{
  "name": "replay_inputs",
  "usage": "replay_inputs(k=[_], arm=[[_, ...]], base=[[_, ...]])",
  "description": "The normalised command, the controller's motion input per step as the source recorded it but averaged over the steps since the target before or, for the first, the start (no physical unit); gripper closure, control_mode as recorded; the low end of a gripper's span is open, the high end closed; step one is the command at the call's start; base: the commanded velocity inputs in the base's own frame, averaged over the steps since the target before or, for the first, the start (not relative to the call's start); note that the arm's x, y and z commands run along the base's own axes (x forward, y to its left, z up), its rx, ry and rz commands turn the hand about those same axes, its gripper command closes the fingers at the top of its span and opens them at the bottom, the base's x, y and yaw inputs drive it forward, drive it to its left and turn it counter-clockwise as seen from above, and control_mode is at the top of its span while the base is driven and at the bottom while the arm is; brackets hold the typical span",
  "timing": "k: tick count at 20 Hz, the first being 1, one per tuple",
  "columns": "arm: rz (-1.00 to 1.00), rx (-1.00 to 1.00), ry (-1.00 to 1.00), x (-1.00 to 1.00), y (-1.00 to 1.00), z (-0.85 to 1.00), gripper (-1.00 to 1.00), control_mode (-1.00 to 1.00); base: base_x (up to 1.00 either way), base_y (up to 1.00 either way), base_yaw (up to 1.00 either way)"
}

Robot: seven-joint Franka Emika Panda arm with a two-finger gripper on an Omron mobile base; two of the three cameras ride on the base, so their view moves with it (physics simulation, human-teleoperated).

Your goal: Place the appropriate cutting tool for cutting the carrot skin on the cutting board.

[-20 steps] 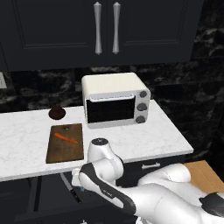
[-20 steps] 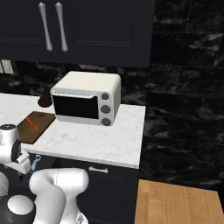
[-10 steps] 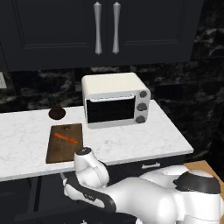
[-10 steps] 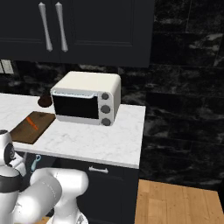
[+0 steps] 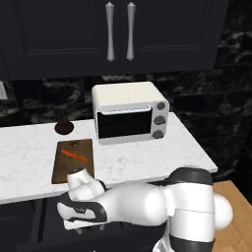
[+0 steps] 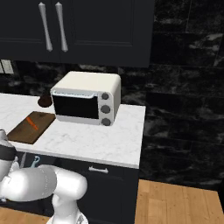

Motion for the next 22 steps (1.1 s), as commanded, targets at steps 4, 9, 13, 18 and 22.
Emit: replay_inputs(k=[4,9,13,18,22], arm=[[0.00,-0.02,0.17,-0.52,0.01,-0.19,-1.00,-1.00],[0.00,0.00,0.05,-0.87,-0.13,-0.17,-1.00,-1.00],[0.00,0.00,0.09,-0.85,-0.20,0.00,-1.00,-1.00],[-0.05,0.00,0.11,-0.38,-0.21,0.13,-1.00,-1.00],[-0.08,0.00,0.05,0.50,-0.07,0.36,-1.00,-1.00]], base=[[0.00,0.00,0.00],[0.00,0.00,0.00],[0.00,0.00,0.00],[0.00,0.00,0.00],[0.00,0.00,0.00]])
